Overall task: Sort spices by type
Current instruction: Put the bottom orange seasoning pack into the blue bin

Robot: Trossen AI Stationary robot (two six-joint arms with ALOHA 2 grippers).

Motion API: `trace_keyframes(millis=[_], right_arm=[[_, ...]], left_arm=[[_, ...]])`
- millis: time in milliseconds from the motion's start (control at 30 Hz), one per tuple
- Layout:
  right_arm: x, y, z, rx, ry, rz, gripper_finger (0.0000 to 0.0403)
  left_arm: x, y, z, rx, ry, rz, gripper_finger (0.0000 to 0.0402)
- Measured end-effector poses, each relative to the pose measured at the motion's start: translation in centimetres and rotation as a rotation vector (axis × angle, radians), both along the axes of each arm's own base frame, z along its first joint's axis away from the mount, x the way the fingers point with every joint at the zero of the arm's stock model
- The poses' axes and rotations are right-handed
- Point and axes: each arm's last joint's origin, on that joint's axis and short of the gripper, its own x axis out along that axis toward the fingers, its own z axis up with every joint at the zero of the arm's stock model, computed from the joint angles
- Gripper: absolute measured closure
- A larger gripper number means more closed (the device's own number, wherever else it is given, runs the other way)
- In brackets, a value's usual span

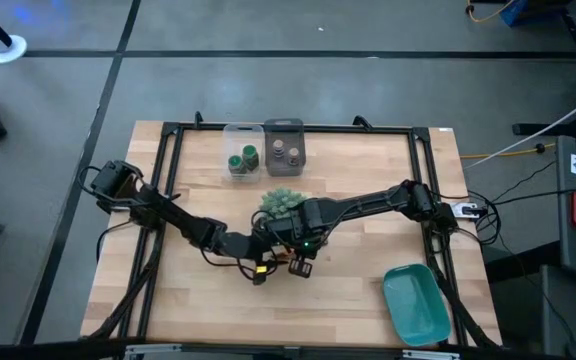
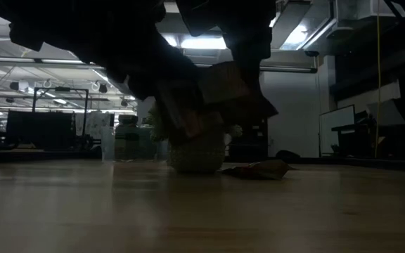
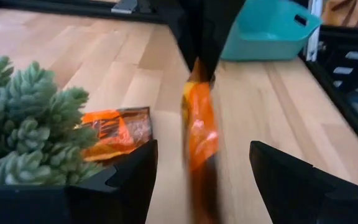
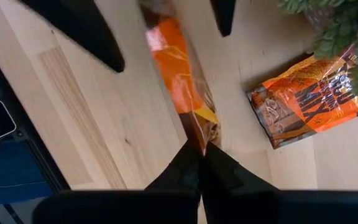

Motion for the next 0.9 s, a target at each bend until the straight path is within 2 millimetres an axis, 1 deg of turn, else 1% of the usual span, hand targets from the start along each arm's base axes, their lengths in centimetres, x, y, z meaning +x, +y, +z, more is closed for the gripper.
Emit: trace_keyframes(millis=[167,267,367,567,600,800,900], right_arm=[[0.2,0.0,0.0,0.004,-0.019,0.004,0.0398],[0.4,0.1,0.0,0.008,-0.04,0.012,0.0398],[0.5,0.1,0.1,0.01,-0.052,0.015,0.0398],[0.6,0.2,0.1,0.006,-0.076,0.062,0.0398],[0.6,0.2,0.1,0.006,-0.083,0.063,0.0398],[1.0,0.3,0.2,0.032,-0.124,0.066,0.0396],[1.1,0.4,0.2,0.08,-0.124,0.072,0.038]], left_arm=[[-0.1,0.2,-0.3,0.015,0.038,0.004,0.0167],[-0.2,0.2,-0.5,0.019,0.052,0.005,0.0192],[-0.2,0.2,-0.5,0.017,0.051,0.005,0.0239],[-0.2,0.1,-0.5,0.016,0.052,0.002,0.036],[-0.2,0.1,-0.5,0.016,0.053,0.001,0.0371],[-0.2,0.1,-0.5,-0.027,0.053,0.014,0.0368],[-0.2,0.1,-0.4,-0.03,0.051,0.013,0.0367]])
